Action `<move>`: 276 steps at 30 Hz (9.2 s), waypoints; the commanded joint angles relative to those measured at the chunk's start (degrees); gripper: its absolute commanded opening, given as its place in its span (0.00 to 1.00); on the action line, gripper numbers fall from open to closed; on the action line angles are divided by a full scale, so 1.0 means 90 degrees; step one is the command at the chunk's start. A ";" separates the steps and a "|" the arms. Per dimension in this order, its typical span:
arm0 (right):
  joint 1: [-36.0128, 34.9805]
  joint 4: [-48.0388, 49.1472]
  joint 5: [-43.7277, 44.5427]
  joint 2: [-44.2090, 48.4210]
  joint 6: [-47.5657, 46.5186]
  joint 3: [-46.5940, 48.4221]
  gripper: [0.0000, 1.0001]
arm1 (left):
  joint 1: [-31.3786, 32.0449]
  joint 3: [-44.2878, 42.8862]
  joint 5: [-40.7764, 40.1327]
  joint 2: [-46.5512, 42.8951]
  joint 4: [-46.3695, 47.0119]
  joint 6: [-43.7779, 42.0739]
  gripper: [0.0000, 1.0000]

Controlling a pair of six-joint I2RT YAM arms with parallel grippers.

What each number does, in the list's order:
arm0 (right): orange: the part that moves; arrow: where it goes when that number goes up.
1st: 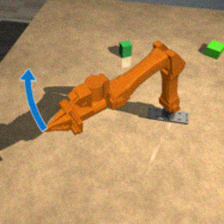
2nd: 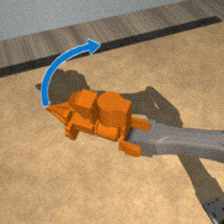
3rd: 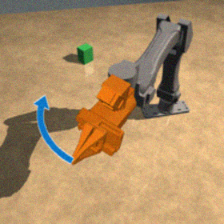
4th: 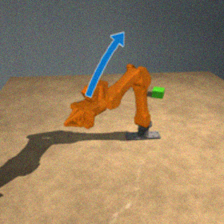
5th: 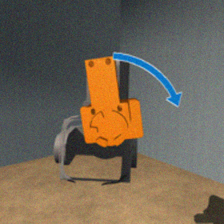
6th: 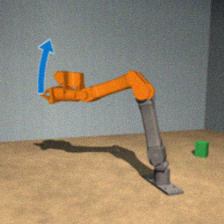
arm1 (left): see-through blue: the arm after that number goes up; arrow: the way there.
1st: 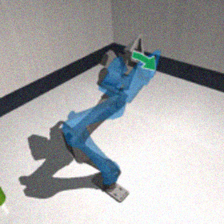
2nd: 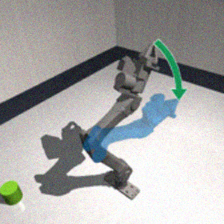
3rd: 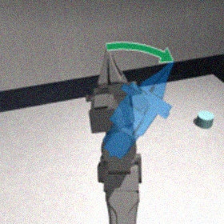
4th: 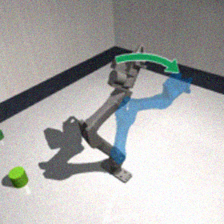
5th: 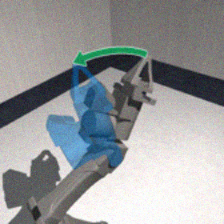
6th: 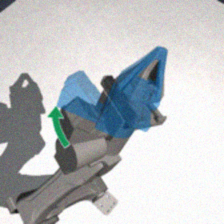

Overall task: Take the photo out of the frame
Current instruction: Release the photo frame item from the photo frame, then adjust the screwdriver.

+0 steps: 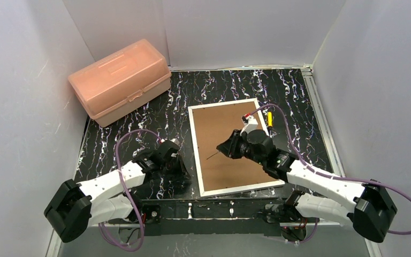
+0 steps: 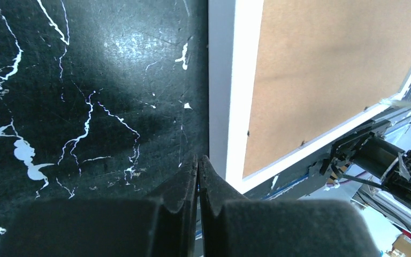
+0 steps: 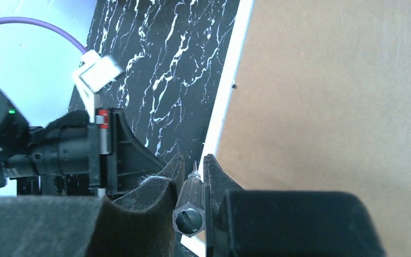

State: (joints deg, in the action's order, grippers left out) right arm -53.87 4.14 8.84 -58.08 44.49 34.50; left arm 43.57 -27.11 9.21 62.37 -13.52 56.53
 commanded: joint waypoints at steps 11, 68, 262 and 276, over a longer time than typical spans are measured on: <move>0.1892 0.3714 -0.2782 -0.1138 0.0405 -0.1287 0.01 | -0.0359 -0.0604 -0.0173 -0.0139 -0.0430 -0.0708 0.12; 0.2318 0.8502 -0.3071 -0.5583 0.0485 -0.0995 0.01 | -0.1689 -0.1685 0.0888 0.2690 0.1473 -0.1316 0.27; 0.2233 -0.0914 -0.6513 -0.2542 -0.0737 0.1741 0.71 | -0.0164 -0.0977 0.1785 0.0165 0.1805 -0.7792 0.00; 0.2226 -0.1018 -0.6485 -0.2894 -0.0748 0.1777 0.55 | 0.0129 -0.1089 0.1627 0.0290 0.1541 -0.8039 0.00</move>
State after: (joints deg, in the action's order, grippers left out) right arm -33.87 -4.71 -48.58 -83.66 38.54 48.97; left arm 44.03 -35.09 23.42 65.58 1.58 -14.52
